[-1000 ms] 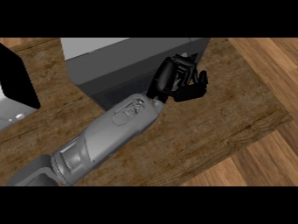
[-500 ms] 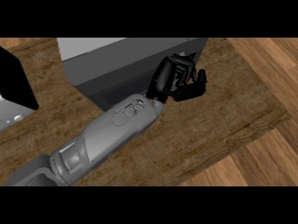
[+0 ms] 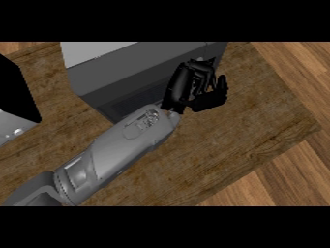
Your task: Pick up the milk, place it into the microwave and close the microwave
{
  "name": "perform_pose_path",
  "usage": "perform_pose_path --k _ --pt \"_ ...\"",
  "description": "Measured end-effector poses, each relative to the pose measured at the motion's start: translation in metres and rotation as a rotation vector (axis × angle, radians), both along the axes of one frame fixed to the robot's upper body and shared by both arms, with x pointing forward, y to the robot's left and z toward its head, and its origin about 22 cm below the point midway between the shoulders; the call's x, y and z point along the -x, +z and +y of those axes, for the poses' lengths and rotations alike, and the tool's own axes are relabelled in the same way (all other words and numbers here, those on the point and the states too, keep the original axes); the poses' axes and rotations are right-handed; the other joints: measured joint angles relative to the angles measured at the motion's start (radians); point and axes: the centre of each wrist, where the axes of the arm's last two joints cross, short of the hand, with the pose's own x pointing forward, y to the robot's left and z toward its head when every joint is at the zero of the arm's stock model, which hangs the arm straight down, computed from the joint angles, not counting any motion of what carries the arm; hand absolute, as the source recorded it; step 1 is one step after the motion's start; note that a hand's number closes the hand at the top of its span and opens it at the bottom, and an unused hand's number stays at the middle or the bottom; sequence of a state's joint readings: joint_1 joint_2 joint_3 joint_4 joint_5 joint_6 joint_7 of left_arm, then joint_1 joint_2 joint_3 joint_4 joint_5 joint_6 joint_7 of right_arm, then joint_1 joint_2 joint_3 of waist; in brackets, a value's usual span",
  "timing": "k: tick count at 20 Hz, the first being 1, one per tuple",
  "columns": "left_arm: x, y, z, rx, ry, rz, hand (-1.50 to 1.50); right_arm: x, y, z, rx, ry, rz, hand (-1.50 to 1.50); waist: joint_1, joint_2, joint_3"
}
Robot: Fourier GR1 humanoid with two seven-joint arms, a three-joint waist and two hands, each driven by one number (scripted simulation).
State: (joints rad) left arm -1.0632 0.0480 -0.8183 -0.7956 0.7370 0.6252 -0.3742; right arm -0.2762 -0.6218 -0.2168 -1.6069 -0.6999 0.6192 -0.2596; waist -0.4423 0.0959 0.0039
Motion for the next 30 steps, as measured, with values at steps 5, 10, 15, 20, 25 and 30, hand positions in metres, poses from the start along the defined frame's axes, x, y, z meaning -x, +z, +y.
perform_pose_path --k 5,10,15,20,25,30 --pt "0.001 0.000 -0.004 0.019 0.035 0.011 1.50 -0.001 0.003 -0.002 -0.006 0.011 0.002 -1.50 0.001 -0.001 0.000" --pt "0.003 0.004 -0.017 0.048 0.065 0.057 1.50 0.000 0.009 -0.009 -0.019 -0.010 -0.005 -1.50 0.027 0.001 0.001" --pt "0.004 0.008 -0.023 0.038 0.008 0.077 1.50 0.004 0.016 -0.019 -0.030 -0.049 -0.016 -1.50 0.050 0.004 0.000" --pt "0.005 0.008 -0.026 0.020 -0.056 0.073 1.50 0.009 0.023 -0.028 -0.036 -0.078 -0.029 -1.50 0.077 0.006 0.001" --pt "0.007 0.006 -0.028 0.004 -0.118 0.073 -1.50 0.014 0.027 -0.035 -0.040 -0.106 -0.034 -1.50 0.104 0.007 0.001" --pt "0.009 0.004 -0.029 0.026 -0.162 0.089 -1.50 0.020 0.030 -0.042 -0.040 -0.131 -0.032 -1.50 0.133 0.003 -0.001"
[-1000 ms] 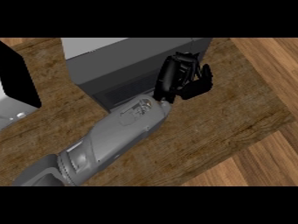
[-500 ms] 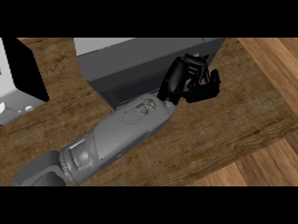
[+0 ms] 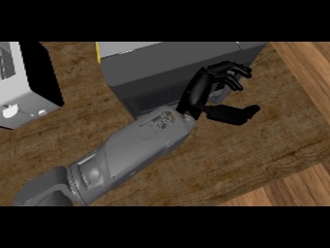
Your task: Pick up the milk, place it into the microwave and close the microwave
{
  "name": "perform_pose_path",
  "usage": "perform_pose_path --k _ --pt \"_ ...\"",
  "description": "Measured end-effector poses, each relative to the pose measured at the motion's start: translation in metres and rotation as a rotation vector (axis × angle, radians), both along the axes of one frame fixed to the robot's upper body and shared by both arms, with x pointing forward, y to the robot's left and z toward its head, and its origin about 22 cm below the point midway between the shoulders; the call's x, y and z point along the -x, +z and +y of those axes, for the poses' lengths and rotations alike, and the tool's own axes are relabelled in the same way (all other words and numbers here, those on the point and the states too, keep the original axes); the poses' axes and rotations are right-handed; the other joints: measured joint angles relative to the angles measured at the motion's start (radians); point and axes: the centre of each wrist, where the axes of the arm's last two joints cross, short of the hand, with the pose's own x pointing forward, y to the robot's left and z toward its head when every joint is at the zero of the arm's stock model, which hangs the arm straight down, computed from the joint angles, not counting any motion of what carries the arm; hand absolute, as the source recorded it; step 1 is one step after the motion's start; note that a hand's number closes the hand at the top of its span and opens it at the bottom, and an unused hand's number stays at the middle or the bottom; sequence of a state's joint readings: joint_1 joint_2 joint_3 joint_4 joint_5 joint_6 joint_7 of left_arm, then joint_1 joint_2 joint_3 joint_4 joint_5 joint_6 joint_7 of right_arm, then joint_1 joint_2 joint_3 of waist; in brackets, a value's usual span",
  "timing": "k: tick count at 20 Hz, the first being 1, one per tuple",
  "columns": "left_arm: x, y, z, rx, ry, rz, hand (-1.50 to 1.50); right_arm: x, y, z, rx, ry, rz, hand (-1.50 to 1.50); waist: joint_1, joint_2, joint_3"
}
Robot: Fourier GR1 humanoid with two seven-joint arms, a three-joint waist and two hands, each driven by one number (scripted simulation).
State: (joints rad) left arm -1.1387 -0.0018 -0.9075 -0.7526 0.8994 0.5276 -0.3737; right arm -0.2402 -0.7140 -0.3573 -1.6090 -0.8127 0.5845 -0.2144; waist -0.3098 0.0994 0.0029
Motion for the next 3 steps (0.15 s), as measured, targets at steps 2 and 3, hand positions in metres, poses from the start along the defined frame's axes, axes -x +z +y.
perform_pose_path --k 2,3 --pt "0.0006 0.0006 0.0000 0.028 -0.010 0.017 -1.50 0.0027 0.0008 -0.0021 0.001 -0.007 0.001 -1.50 0.007 -0.003 -0.001" --pt "0.0009 0.0005 0.0000 0.038 -0.015 0.024 -1.50 0.0039 0.0014 -0.0030 0.000 -0.009 0.001 -1.50 0.009 -0.004 -0.001"
